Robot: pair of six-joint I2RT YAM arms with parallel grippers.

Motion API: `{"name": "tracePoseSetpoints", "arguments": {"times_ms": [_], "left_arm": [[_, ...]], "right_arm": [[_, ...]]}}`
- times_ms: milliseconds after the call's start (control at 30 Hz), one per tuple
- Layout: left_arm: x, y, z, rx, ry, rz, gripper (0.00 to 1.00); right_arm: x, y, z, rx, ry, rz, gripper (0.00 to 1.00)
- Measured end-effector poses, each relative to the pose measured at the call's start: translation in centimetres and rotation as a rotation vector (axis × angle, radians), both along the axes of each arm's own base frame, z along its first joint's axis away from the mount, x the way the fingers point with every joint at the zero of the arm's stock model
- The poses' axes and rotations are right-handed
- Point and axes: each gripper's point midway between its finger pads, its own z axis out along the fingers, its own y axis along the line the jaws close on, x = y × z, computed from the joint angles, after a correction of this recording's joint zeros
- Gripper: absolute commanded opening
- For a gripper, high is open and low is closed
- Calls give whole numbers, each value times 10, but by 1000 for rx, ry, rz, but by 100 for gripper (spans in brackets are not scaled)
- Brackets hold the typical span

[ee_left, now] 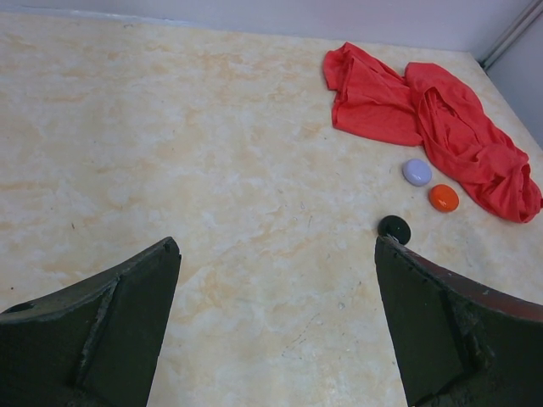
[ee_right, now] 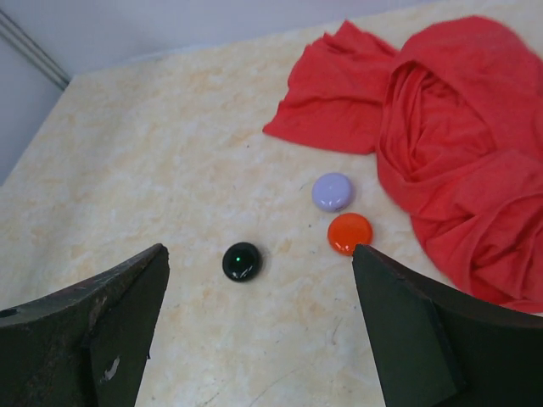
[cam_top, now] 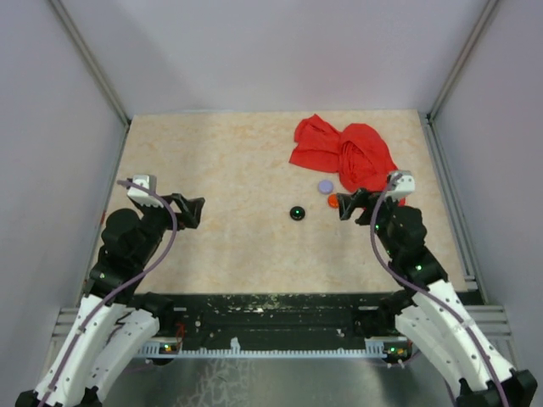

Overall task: Insert the wireless bluetooth earbuds into the charging case
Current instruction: Reset both arms

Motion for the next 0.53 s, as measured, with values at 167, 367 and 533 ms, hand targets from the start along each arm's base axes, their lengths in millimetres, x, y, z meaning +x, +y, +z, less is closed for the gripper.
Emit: {"name": "tracePoseSetpoints", "arguments": {"times_ms": [167,367,533], "left_arm": [[0,-1,-2,-1,-2,-5,100],[-1,-3,-3,4,-4,-19,100],[-1,-3,-5,7,-5,-23,100]], "right_arm": [[-16,-20,36,-4,-142,-54,89],[-19,-26,42,-26,-176,-71,90],[-18,-27,41,-39,-176,-70,90]]}}
